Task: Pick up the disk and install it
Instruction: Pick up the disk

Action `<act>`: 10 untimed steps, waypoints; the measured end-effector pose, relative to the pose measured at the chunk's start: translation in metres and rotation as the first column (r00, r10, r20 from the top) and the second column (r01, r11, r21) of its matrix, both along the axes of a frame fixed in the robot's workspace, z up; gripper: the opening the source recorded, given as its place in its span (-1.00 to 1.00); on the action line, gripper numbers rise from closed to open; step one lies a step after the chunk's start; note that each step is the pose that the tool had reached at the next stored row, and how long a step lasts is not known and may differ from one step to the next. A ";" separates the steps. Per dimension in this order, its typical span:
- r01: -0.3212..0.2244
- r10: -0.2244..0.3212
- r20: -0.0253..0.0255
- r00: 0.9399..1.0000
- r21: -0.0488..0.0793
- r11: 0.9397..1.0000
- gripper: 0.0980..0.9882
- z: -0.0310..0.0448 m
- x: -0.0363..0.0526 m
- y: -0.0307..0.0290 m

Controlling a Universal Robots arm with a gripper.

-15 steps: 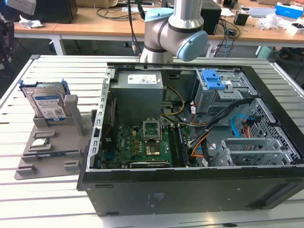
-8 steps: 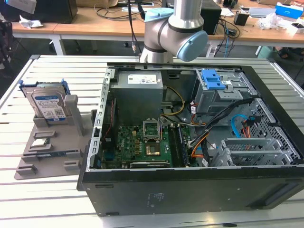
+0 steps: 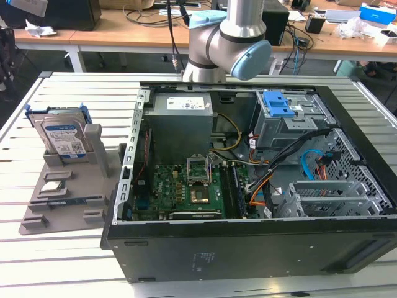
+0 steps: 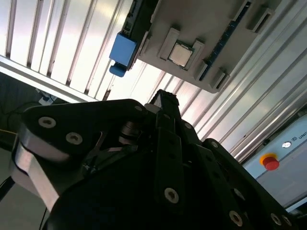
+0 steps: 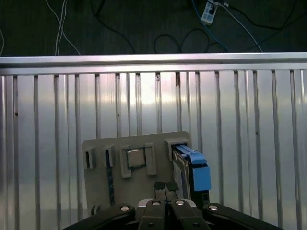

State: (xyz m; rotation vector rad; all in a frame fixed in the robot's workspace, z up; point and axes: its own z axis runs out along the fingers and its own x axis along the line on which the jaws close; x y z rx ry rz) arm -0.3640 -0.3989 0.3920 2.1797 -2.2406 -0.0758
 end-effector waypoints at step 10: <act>-0.003 0.003 0.000 1.000 0.000 1.000 -0.14 0.0000 0.0000 0.0000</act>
